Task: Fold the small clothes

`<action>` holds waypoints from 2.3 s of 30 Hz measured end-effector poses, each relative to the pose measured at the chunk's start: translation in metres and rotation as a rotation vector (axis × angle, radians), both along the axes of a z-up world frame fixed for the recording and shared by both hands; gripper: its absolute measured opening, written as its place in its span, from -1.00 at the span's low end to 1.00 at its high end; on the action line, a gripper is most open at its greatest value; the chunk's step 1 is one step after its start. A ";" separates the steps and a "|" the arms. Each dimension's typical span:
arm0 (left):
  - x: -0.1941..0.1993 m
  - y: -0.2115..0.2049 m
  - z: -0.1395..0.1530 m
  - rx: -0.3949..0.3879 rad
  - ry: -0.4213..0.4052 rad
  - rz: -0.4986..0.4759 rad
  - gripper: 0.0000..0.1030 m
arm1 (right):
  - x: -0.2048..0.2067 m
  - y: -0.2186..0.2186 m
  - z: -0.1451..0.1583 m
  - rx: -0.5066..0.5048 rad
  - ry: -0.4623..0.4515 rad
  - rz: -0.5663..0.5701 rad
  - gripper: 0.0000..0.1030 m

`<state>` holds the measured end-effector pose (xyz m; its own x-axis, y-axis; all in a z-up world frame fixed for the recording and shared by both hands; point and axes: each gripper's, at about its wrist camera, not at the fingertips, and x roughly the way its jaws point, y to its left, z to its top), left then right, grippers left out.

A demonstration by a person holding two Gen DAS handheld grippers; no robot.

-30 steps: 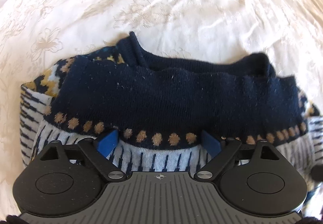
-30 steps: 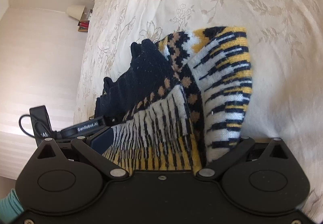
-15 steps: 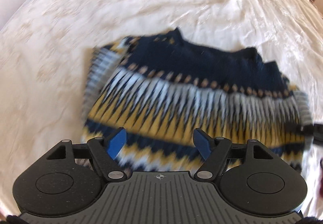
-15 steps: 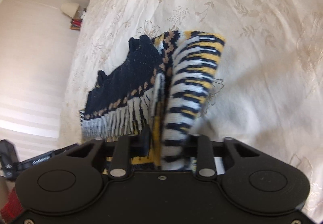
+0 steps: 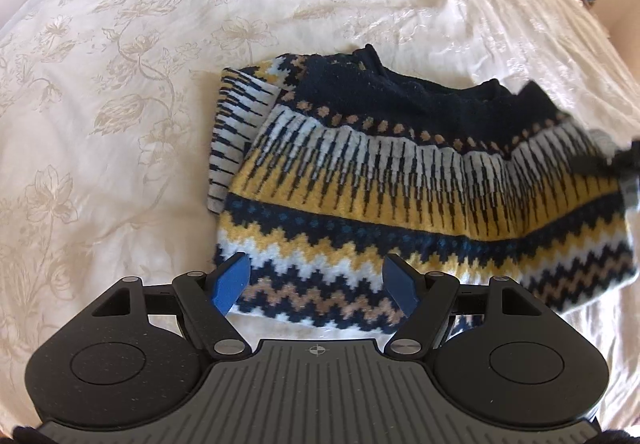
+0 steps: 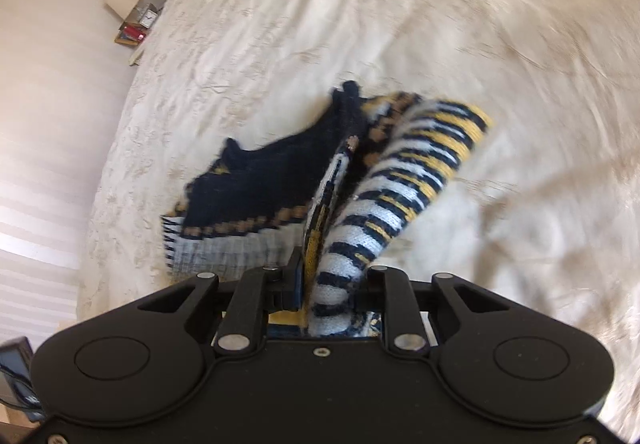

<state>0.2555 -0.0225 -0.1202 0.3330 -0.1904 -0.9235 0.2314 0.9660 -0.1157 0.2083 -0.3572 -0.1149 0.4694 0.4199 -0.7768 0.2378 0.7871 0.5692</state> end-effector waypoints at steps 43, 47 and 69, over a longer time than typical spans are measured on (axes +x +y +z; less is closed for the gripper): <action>0.062 0.122 -0.018 -0.069 0.109 -0.018 0.40 | 0.052 0.237 0.010 -0.322 -0.132 0.323 -0.08; 0.086 0.116 -0.015 -0.126 0.112 -0.009 0.40 | 0.019 0.248 0.011 -0.462 -0.188 0.431 0.05; 0.151 0.056 -0.052 -0.316 0.254 0.021 0.36 | -0.030 0.329 -0.017 -0.809 -0.326 0.682 -0.65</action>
